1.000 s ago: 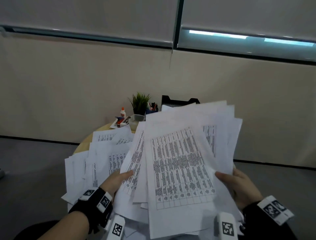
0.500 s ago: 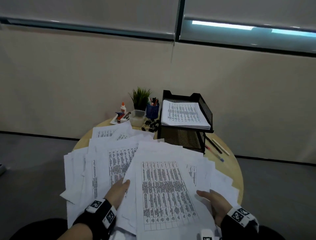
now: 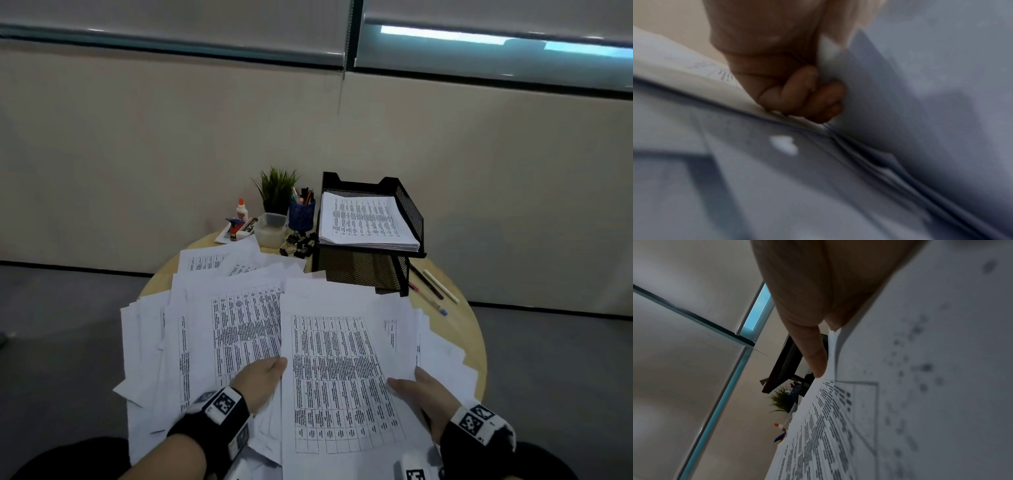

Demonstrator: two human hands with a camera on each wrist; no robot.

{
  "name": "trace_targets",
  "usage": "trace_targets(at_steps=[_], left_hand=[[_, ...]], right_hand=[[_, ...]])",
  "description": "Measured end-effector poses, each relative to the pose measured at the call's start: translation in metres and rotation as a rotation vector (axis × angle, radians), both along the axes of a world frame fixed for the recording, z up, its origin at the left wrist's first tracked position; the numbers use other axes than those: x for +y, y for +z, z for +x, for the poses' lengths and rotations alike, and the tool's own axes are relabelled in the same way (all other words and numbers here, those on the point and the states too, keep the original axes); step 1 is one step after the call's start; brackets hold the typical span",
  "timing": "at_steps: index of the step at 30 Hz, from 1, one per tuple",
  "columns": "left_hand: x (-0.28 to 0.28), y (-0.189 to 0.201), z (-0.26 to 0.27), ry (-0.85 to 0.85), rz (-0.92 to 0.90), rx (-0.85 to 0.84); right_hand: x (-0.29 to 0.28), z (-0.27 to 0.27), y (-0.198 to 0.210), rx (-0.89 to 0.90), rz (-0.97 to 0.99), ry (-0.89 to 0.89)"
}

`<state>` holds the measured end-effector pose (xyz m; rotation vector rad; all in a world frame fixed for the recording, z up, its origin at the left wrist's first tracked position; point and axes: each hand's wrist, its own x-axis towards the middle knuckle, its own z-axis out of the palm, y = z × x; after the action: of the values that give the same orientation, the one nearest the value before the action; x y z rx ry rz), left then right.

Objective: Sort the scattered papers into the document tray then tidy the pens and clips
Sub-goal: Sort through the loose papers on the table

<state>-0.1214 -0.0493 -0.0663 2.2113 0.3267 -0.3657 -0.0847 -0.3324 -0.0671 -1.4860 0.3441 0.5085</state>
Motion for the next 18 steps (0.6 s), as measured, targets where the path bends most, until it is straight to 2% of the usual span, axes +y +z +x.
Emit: trace_targets(at_steps=[2,5,8,11,13,16,18], left_hand=[[0.004,0.005,0.002,-0.009,0.05,0.012],[0.002,0.011,0.003,-0.007,0.001,0.013],[0.002,0.016,0.003,0.16,-0.243,-0.029],[0.007,0.023,0.001,0.266,-0.288,-0.025],[0.011,0.025,0.001,0.317,-0.399,-0.032],[0.019,0.027,-0.003,0.343,-0.689,0.016],[0.025,0.028,-0.006,0.315,-0.694,0.04]], right_hand=[[0.001,-0.001,0.005,-0.004,-0.004,0.059],[0.007,-0.001,0.005,-0.022,-0.018,0.09],[0.014,-0.002,0.005,-0.067,-0.038,0.066],[0.011,-0.004,0.01,-0.056,0.073,0.089],[0.008,-0.006,0.013,-0.049,0.169,0.138],[0.007,-0.01,0.018,-0.053,0.252,0.209],[0.011,-0.012,0.023,-0.073,0.234,0.244]])
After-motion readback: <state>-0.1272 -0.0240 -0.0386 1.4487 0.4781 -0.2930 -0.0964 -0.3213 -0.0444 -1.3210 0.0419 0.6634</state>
